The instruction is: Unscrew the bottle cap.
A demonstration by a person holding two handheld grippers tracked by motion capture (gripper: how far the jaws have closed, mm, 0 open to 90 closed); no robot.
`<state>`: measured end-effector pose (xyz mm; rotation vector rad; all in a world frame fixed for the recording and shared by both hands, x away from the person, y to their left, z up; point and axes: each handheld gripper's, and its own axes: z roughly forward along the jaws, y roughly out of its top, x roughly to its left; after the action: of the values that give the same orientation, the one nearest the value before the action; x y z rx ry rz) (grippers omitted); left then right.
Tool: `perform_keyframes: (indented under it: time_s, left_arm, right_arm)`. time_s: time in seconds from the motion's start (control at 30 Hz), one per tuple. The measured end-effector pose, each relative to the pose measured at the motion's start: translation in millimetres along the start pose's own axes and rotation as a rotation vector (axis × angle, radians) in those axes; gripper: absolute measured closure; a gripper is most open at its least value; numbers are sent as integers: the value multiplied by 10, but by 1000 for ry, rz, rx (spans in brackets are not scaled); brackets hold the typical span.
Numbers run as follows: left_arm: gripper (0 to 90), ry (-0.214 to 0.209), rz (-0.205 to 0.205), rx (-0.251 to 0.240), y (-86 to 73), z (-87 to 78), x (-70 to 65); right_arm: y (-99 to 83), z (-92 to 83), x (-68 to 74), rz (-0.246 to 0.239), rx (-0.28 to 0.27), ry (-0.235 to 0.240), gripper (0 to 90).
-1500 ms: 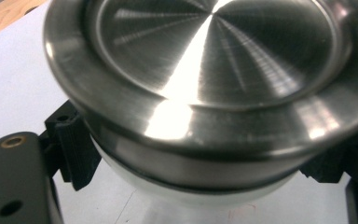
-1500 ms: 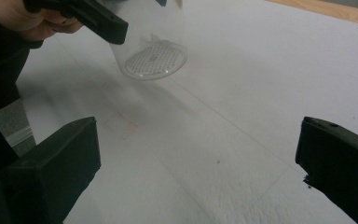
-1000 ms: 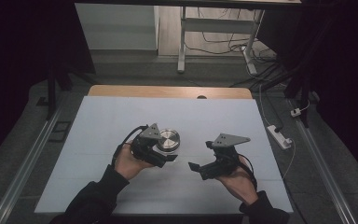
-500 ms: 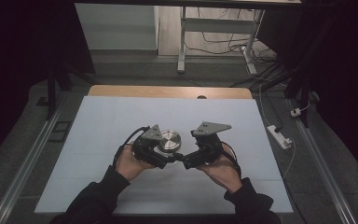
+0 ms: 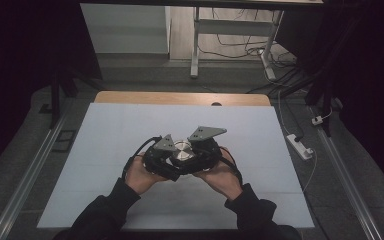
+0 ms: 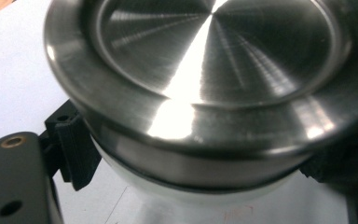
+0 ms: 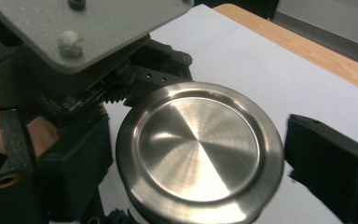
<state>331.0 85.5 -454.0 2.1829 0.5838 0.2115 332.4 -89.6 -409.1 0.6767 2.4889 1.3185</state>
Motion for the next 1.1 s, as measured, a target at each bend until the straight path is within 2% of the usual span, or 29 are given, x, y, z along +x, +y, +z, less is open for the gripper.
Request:
perform_keyframes:
  time_s: [0.13, 0.2, 0.27, 0.37, 0.5, 0.57, 0.6, 0.67, 0.7, 0.77, 0.8, 0.87, 0.93, 1.0, 1.07, 1.1]
  left_arm:
    - [153, -13, 12, 0, 2, -10, 2]
    - [153, -32, 21, -3, 1, -23, 9]
    - [153, -56, 26, -11, 4, -34, 9]
    - [153, -99, 30, -32, 10, -54, 5]
    - [153, -161, 85, -27, 19, -89, 5]
    - [153, -175, 97, -29, 19, -91, -3]
    - [153, -199, 121, -24, 23, -91, -26]
    - [153, -210, 129, -21, 28, -83, -44]
    - [153, -206, 129, -23, 30, -80, -47]
    - [153, -199, 124, -23, 32, -80, -46]
    - [153, -178, 109, -27, 34, -90, -33]
    - [153, -151, 83, -35, 26, -106, -8]
    - [153, -120, 62, -38, 17, -124, 19]
    - [153, -89, 26, -48, 6, -128, 38]
    - [153, -60, 7, -45, -2, -133, 53]
    - [153, -60, 7, -45, -2, -133, 53]
  right_arm:
    - [-9, 15, -5, -18, 9, 15, 177]
    - [-6, 4, -22, -33, 9, 37, 178]
    - [0, -11, -54, -49, 10, 79, 179]
    - [5, -39, -134, -78, -3, 177, 179]
    - [7, -54, -263, -125, -12, 338, 181]
    - [1, -56, -316, -168, -17, 416, 181]
    - [-2, -54, -338, -186, -19, 455, 180]
    - [-16, -52, -379, -215, -21, 518, 176]
    - [-23, -47, -391, -210, -27, 535, 165]
    - [-23, -42, -390, -173, -24, 509, 67]
    - [-14, -47, -383, -156, -24, 485, 32]
    - [18, -95, -363, -131, -32, 428, 4]
    - [59, -149, -331, -103, -34, 343, 0]
    - [91, -195, -289, -101, -29, 224, 0]
    - [104, -219, -248, -84, -35, 157, 24]
    - [107, -224, -228, -74, -42, 143, 31]
